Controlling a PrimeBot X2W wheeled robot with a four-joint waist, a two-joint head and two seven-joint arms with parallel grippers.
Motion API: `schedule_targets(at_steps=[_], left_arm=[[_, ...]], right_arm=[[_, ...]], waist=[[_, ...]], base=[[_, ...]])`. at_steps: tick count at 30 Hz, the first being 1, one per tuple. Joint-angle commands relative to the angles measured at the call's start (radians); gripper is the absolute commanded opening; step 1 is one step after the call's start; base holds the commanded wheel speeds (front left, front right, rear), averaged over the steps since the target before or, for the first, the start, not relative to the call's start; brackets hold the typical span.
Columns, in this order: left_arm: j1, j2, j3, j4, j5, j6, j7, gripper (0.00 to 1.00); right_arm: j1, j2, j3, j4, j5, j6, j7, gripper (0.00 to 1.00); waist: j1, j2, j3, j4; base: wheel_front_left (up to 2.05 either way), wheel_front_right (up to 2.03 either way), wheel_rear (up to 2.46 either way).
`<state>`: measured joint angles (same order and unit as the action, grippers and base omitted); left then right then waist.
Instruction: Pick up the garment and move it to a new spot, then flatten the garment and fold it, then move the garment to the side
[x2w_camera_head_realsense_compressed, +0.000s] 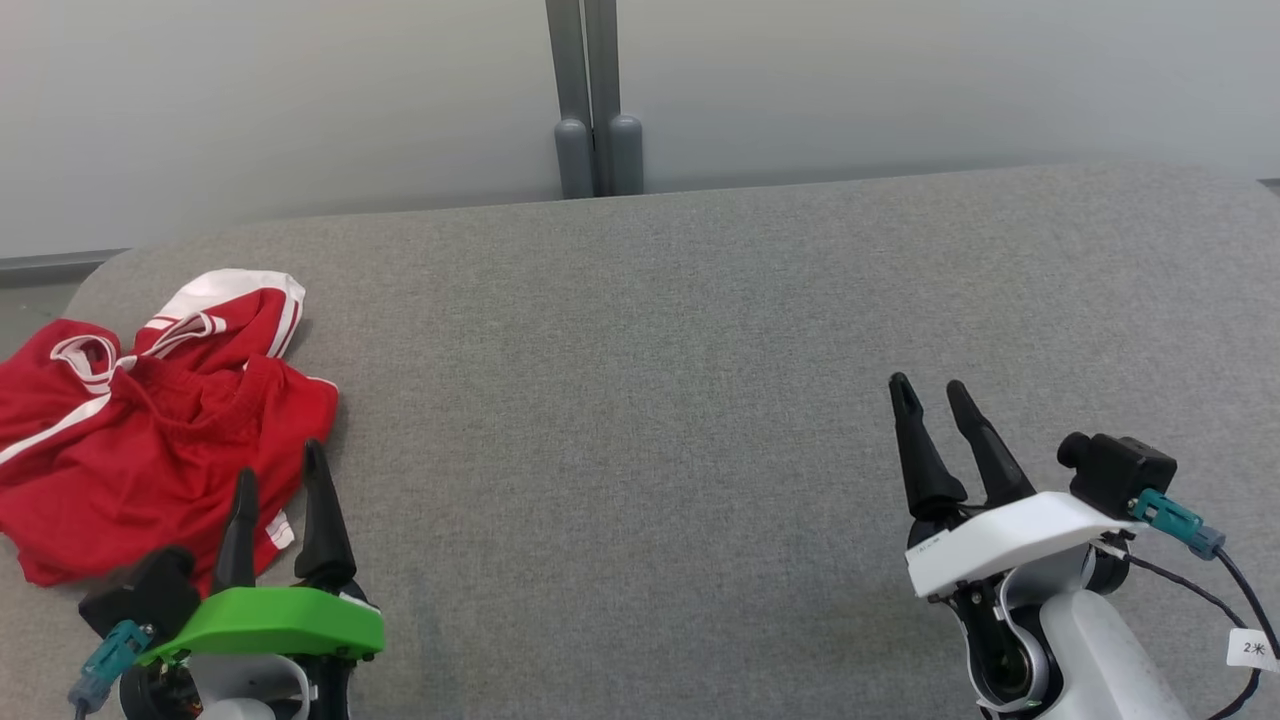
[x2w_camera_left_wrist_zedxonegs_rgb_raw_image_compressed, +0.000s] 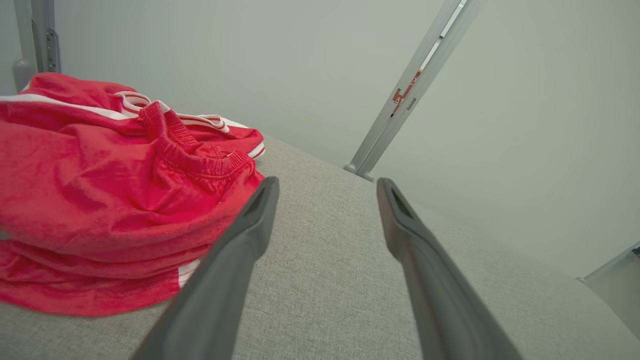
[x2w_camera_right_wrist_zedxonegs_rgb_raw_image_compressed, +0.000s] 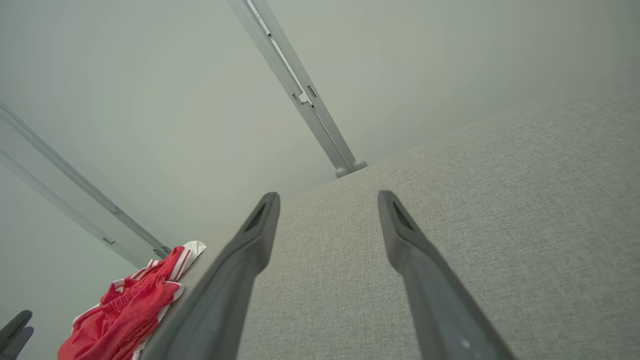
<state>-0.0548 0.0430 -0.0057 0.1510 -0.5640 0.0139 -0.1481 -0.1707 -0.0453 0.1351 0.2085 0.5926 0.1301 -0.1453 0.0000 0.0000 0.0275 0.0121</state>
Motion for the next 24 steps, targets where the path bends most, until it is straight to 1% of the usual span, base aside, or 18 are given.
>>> schedule_targets(at_steps=[1,10,24], left_arm=[[-0.013,0.008,-0.003,-0.013,0.028,0.006,-0.01,1.0],[-0.005,0.009,-0.011,-0.021,0.115,0.013,-0.032,1.0],[-0.001,0.01,-0.023,-0.04,0.225,0.015,-0.063,1.0]], right_arm=[[-0.022,-0.006,0.006,-0.01,-0.034,0.001,-0.013,1.0],[-0.03,-0.005,-0.003,0.007,-0.139,0.001,-0.036,1.0],[-0.039,-0.006,-0.013,-0.008,-0.246,0.001,-0.066,1.0]], waist=[[0.0,0.0,0.001,0.001],[0.0,0.0,0.001,0.002],[0.0,0.0,0.006,0.001]], base=[[0.0,0.0,0.0],[0.0,0.0,0.0],[0.0,0.0,0.0]])
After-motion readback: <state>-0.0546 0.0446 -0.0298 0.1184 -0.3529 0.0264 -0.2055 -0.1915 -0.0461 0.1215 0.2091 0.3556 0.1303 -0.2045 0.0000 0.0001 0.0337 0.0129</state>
